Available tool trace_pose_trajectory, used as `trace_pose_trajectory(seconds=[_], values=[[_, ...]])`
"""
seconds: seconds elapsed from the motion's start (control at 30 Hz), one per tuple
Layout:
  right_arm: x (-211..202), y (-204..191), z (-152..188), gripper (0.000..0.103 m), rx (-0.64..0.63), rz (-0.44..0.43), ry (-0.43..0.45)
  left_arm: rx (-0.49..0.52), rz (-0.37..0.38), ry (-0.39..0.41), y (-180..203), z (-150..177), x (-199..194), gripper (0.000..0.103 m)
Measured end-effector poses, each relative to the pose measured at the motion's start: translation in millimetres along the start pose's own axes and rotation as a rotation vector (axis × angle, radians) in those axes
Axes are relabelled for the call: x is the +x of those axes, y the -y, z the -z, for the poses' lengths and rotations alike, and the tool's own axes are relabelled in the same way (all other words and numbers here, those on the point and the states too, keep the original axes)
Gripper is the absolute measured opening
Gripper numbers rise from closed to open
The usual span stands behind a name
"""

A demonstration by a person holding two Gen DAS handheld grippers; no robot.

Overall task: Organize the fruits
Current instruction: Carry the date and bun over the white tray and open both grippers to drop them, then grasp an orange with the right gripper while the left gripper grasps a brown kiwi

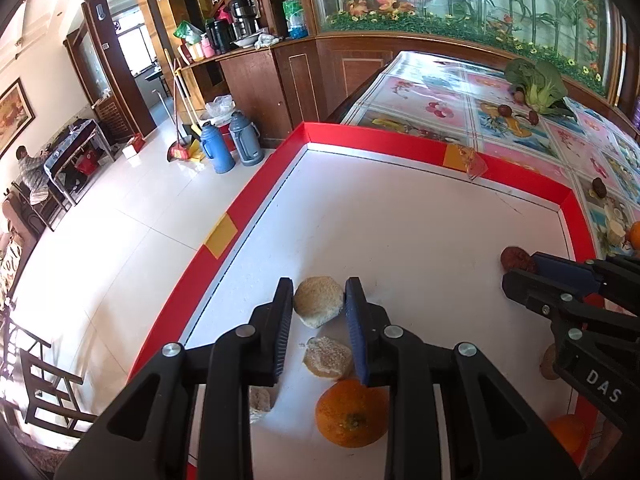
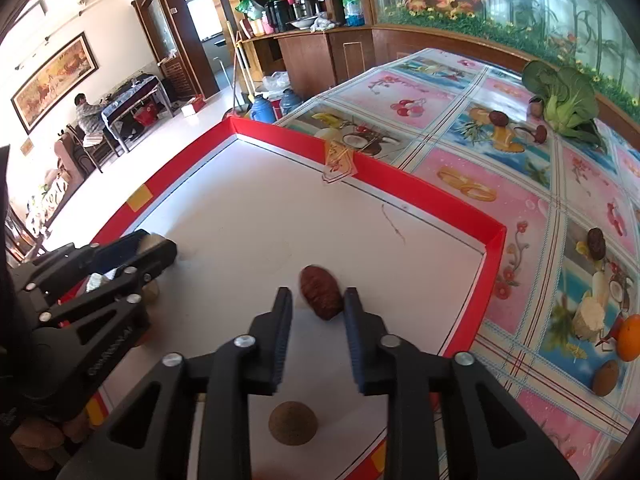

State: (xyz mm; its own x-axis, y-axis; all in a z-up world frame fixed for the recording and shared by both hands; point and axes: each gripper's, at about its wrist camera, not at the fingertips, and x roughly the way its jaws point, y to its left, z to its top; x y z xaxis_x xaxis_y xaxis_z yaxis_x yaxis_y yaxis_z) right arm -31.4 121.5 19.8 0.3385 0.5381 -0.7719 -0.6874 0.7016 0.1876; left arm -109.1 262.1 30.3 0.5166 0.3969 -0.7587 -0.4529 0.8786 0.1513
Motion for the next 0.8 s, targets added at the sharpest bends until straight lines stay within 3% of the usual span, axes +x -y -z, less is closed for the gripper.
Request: trace_pose_trajectory(seconds=[0.1, 0.27, 0.57, 0.8], values=[[-1.2, -0.8, 1.2, 0.038, 0.004, -0.010, -0.001, -0.003, -0.034, 0.016, 0.5, 4.4, -0.3, 0.047], [-8.3, -0.3, 2.1, 0.038, 0.009, -0.034, 0.024, 0.046, -0.088, 0.036, 8.9, 6.0, -2.4, 0.053], [-24.5, 4.0, -0.1, 0.038, 0.024, -0.025, 0.079, 0.059, -0.154, 0.057, 11.8, 9.1, -5.3, 0.054], [-36.2, 15.4, -0.9, 0.038, 0.041, -0.017, 0.109, 0.034, -0.124, 0.034, 6.8, 7.3, -2.9, 0.054]])
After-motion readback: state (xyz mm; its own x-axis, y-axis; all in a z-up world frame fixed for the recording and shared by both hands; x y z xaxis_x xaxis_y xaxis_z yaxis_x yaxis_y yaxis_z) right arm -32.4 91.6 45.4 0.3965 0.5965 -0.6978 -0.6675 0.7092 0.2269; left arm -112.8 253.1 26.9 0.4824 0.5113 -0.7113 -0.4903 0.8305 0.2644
